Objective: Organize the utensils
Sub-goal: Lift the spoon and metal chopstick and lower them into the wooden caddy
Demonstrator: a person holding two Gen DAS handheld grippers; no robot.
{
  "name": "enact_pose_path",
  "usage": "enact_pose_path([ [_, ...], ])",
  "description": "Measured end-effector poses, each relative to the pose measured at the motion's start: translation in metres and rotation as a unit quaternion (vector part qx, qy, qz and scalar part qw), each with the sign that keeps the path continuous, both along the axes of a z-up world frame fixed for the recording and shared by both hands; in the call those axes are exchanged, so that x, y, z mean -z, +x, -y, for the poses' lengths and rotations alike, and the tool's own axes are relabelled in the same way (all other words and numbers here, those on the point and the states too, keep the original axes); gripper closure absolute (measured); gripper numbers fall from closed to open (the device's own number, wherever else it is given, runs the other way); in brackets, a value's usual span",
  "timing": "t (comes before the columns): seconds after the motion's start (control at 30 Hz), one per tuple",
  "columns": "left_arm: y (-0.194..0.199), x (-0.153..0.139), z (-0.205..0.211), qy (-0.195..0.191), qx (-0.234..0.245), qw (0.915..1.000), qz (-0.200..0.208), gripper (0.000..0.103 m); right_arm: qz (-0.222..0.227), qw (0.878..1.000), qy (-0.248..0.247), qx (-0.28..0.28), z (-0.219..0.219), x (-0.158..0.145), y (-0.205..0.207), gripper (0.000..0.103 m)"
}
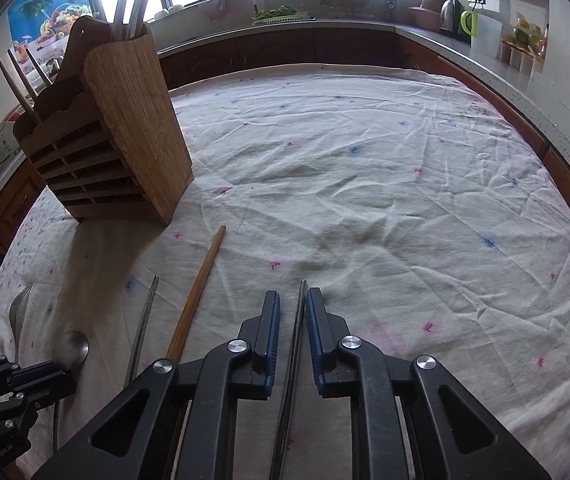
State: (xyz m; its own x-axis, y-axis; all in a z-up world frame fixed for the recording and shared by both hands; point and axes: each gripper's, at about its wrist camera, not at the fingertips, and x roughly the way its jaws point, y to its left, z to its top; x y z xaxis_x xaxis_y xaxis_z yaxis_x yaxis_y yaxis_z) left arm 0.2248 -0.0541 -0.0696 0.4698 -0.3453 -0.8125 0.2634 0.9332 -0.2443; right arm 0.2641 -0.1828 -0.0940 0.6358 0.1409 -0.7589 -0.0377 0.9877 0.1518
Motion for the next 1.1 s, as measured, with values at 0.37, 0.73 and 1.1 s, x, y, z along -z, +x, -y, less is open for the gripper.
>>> enact_pose_path([
  [0.37, -0.02, -0.027, -0.03, -0.074, -0.016, 0.9968, 0.023, 0.099, 0.052, 0.995, 0.086, -0.005, 0.007, -0.045, -0.057, 0.099],
  [0.73, -0.048, -0.075, -0.054, -0.109, -0.031, 0.99, 0.083, 0.1, 0.132, 0.985, 0.108, -0.027, -0.001, -0.11, -0.107, 0.099],
  [1.1, -0.063, -0.1, -0.071, -0.121, -0.045, 0.9848, 0.116, 0.1, 0.18, 0.977, 0.111, -0.032, -0.001, -0.145, -0.135, 0.099],
])
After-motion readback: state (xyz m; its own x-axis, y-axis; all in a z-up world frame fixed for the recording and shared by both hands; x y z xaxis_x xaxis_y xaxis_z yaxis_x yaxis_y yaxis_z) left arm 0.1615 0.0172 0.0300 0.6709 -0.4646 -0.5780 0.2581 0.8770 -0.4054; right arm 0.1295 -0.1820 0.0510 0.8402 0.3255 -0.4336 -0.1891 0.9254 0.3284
